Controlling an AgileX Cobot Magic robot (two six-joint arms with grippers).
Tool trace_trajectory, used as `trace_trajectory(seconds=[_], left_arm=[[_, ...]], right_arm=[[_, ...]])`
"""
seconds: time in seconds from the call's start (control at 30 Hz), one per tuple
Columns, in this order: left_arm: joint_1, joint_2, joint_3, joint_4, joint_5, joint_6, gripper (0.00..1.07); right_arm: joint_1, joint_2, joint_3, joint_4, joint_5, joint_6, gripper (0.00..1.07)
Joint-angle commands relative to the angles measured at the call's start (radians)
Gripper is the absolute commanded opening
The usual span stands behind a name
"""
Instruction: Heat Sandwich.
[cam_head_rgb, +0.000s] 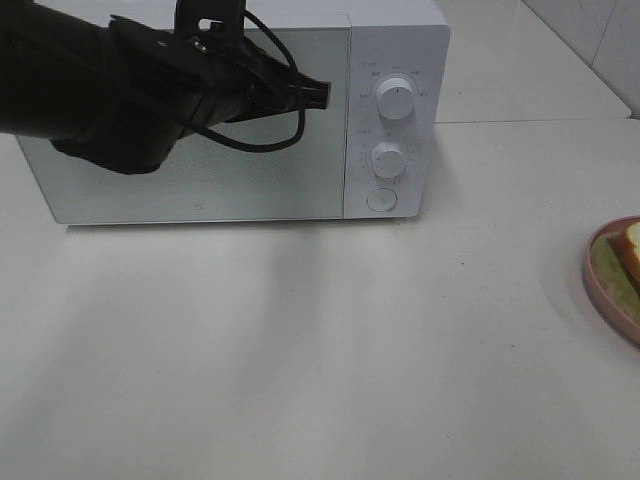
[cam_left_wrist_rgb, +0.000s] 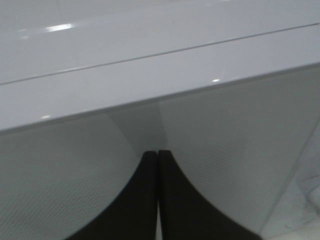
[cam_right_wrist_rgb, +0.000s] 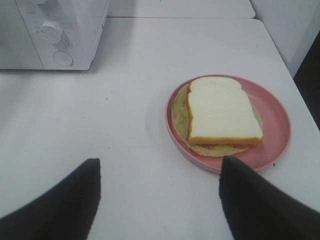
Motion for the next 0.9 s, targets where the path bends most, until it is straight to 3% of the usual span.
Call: trace_trajectory(seconds=[0.03,0.2,0.43,0.5,0.6,0.7,0.77,0.87,0.9], left_arm=[[0.0,-0.029,-0.009,-0.001,0.176,0.027,0.0],[0.0,-0.048,-0.009,0.024,0.396,0.035,0.0],[0.012,-0.085,-0.01,0.152,0.7,0.035,0.0],[0.051,-0.103,-0.01,0.233,0.869,0.029,0.0],[0.095,-0.109,-0.01,0.264,0.977,0.003,0.0],[0.186,-0.116,-0.01,0.314,1.146,-0.083,0.0],[0.204,-0.119,-0.01,0.324,1.173,-0.105,0.0],[0.271,-0.131,-0.01,0.383,1.277,-0.236,0.0],[0.271,-0.131,-0.01,0.383,1.277,-0.236,0.0]], right_arm=[[0.004,-0.024,-0.001,0.001,-0.008,0.01,0.66],[0.004,-0.024,-0.001,0.001,-0.008,0.01,0.66],[0.004,-0.024,-0.001,0.001,-0.008,0.01,0.66],[0.004,-0.024,-0.001,0.002,-0.008,0.01,0.66],[0.004,-0.024,-0.001,0.002,-0.008,0.01,0.66],[0.004,-0.024,-0.001,0.002,-0.008,0.01,0.66],[0.004,-0.024,-0.001,0.002,-0.008,0.01,0.66],[0.004,-0.024,-0.001,0.002,-0.008,0.01,0.66],[0.004,-0.024,-0.001,0.002,-0.008,0.01,0.66]])
